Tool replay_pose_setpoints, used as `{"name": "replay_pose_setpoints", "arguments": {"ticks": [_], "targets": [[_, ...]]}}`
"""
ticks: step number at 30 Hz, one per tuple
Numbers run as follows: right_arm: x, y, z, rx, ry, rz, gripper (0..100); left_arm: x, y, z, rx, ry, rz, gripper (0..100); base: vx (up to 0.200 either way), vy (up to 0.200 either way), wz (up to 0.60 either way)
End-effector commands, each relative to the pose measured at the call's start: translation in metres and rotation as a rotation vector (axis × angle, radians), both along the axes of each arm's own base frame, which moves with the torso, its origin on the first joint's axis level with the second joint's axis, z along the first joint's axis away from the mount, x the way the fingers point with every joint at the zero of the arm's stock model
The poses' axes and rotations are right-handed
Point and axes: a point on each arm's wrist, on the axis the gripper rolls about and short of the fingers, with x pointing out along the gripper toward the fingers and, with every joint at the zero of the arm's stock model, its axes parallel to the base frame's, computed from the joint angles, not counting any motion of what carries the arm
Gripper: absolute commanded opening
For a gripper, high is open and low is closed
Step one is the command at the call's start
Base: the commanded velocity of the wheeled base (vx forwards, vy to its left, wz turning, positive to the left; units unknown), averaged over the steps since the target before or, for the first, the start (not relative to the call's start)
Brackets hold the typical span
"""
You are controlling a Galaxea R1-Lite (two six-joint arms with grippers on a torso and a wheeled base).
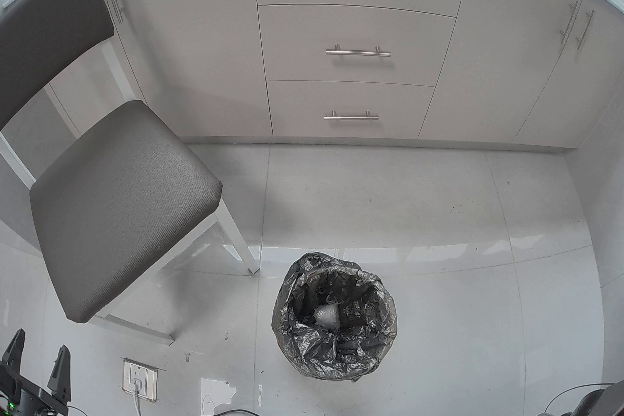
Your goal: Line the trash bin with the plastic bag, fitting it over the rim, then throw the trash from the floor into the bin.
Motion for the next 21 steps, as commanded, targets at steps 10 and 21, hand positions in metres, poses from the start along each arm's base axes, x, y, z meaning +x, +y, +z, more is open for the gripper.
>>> {"name": "replay_pose_setpoints", "arguments": {"ticks": [10,21], "targets": [[-0.292,-0.025,-0.085,0.237,-0.987,0.221,100,0.001,-0.004,-0.008,0.044,0.046,-0.177,100,0.000,0.000,0.00],[-0.269,-0.015,-0.136,0.170,-1.036,0.207,100,-0.002,-0.006,-0.008,0.053,0.015,-0.050,100,0.000,0.000,0.00]]}}
